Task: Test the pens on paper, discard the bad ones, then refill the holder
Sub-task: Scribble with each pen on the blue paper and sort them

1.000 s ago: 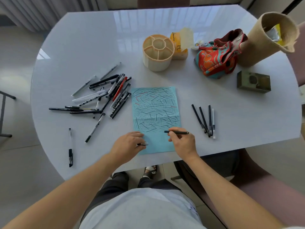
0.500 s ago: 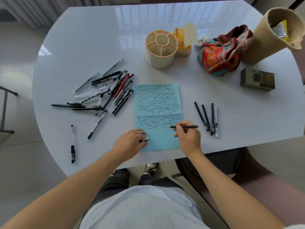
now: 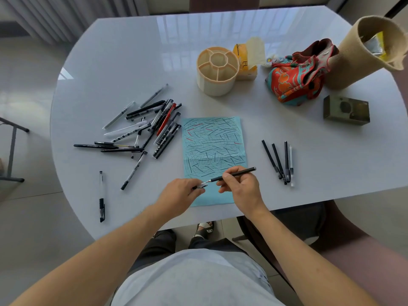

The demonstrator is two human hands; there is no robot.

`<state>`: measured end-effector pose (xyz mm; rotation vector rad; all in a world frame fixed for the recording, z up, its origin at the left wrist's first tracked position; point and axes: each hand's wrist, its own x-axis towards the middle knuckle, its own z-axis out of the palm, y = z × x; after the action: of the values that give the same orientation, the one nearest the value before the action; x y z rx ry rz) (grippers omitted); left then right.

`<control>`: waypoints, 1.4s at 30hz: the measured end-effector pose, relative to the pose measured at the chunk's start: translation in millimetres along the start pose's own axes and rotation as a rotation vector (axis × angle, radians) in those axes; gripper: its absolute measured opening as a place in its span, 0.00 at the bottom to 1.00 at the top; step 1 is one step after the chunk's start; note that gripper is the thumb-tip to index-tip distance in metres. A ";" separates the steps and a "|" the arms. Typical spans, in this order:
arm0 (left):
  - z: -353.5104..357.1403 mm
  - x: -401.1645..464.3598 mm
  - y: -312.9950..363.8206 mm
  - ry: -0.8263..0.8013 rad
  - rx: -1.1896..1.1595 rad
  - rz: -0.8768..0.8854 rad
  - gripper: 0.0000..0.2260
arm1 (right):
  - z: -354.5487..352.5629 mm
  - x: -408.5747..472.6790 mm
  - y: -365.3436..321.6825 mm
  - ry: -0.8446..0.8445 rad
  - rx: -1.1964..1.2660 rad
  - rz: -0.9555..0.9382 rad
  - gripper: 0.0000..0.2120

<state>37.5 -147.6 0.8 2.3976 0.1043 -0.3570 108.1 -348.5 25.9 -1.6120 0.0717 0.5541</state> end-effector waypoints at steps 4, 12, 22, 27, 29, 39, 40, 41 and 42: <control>-6.3 -5.9 2.0 0.003 -0.043 -0.025 0.08 | 7.0 3.4 -5.4 0.024 0.045 0.014 0.05; -25.9 -19.2 1.9 0.041 -0.059 -0.059 0.06 | 56.1 3.1 -5.5 -0.230 -0.025 0.062 0.04; -78.1 -75.9 -85.2 0.228 -0.117 -0.572 0.13 | 146.4 76.9 -16.1 -0.326 -0.506 -0.093 0.04; -87.3 -112.5 -144.2 0.275 0.094 -0.811 0.17 | 163.9 135.3 -17.6 -0.291 -1.173 -0.500 0.15; -86.0 -119.8 -160.4 0.229 0.135 -0.899 0.17 | 165.9 145.7 -17.1 -0.335 -1.365 -0.597 0.15; -90.8 -120.1 -167.8 0.070 0.316 -1.040 0.22 | 155.6 144.9 -37.1 -0.495 -1.302 -0.772 0.13; -91.6 -119.9 -164.6 0.121 0.293 -1.015 0.21 | 150.4 136.4 -41.1 -0.436 -1.164 -0.699 0.11; -92.1 -117.9 -159.4 0.187 0.246 -0.956 0.19 | 144.1 126.3 -44.5 -0.364 -1.020 -0.619 0.08; -91.5 -114.1 -152.1 0.252 0.188 -0.863 0.17 | 137.0 115.7 -47.0 -0.293 -0.867 -0.523 0.05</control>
<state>-77.1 29.6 1.8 2.4510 1.2850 -0.4565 185.0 -179.9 22.0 -2.2416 -0.8947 0.4167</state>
